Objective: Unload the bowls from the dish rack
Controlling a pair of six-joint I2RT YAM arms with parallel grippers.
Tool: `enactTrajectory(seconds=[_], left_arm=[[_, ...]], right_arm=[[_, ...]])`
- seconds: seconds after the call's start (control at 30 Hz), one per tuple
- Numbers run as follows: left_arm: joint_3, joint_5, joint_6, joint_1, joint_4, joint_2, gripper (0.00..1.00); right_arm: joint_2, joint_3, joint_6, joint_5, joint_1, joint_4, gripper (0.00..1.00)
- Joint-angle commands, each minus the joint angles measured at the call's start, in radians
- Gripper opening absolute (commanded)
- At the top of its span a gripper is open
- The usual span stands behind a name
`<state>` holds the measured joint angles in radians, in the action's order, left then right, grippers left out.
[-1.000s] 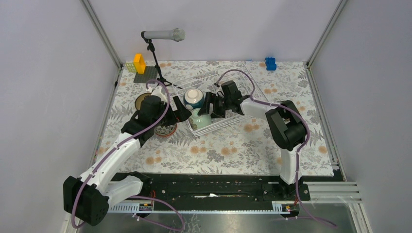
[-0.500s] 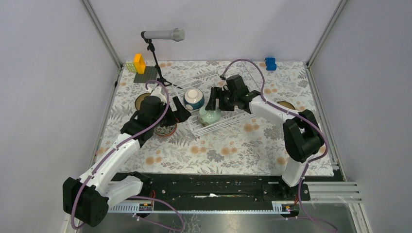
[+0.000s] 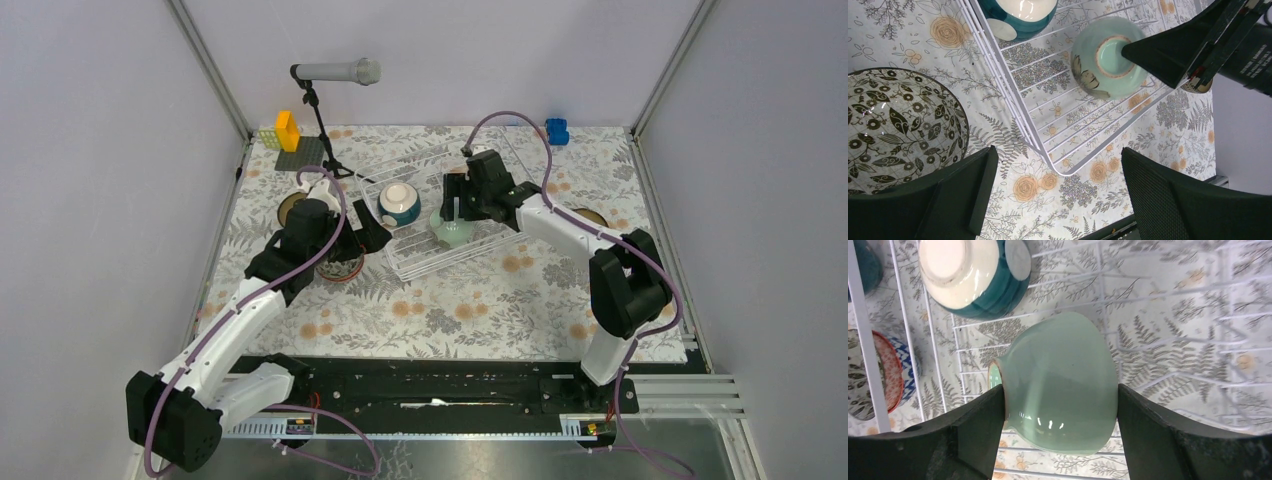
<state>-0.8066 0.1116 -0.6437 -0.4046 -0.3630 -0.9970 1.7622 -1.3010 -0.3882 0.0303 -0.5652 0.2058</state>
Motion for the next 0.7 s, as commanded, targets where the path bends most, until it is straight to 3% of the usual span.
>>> enactTrajectory(seconds=[0.0,0.43,0.67], left_arm=[[-0.012,-0.020,0.012,0.001,0.021,0.021,0.99],[-0.018,-0.050,0.004,0.001,0.016,0.051,0.99],[-0.003,-0.180,-0.017,0.001,-0.007,0.121,0.99]], right_arm=[[-0.082,-0.117,0.106,-0.090,-0.007,-0.016,0.56],[-0.050,-0.149,0.308,-0.393,-0.113,-0.009,0.55],[0.007,-0.170,0.428,-0.592,-0.206,-0.025,0.55]])
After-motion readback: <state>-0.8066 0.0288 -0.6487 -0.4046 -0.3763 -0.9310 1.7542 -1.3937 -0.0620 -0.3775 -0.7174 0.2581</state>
